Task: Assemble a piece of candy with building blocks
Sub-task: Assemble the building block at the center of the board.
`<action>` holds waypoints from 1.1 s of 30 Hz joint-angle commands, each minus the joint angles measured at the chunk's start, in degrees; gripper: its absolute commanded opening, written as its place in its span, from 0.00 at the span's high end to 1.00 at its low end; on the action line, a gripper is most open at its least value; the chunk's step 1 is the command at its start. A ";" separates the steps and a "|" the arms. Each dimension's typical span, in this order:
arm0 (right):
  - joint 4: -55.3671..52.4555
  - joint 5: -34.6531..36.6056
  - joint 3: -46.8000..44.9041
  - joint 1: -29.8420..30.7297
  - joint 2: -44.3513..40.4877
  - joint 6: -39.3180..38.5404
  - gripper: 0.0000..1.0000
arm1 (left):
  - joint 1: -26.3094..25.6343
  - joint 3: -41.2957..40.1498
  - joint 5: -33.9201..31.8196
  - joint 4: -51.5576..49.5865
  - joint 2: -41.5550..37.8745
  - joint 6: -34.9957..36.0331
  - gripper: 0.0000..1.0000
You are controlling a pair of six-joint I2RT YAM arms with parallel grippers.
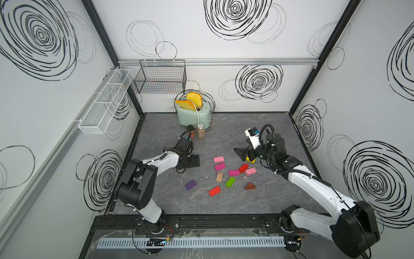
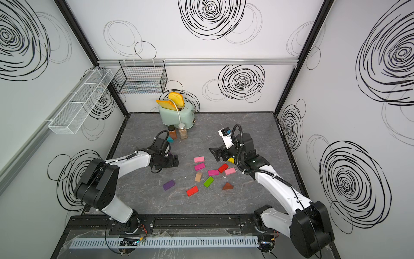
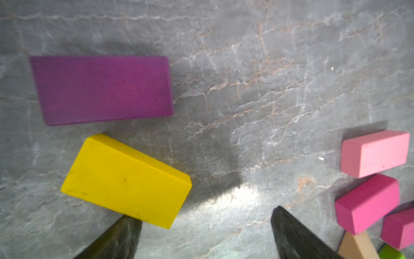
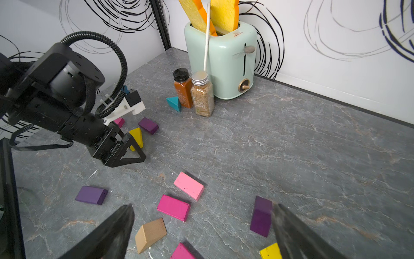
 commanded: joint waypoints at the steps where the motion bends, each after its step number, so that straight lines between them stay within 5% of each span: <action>1: -0.28 0.15 1.31 -0.20 -0.06 -1.04 0.01 | -0.36 0.14 2.28 -0.74 3.24 -1.70 0.05; 17: -0.76 0.94 0.98 -0.18 -0.39 -1.33 0.01 | 0.51 2.41 1.49 -0.29 4.92 -1.94 0.05; 23: -2.03 0.42 0.47 -0.15 -1.59 -0.21 0.01 | -2.35 1.46 -3.49 -8.04 -5.59 -2.03 0.02; 33: -4.21 -1.12 -1.97 0.80 -5.71 2.41 0.01 | -16.98 -10.41 -15.32 -22.26 -29.11 -26.13 0.02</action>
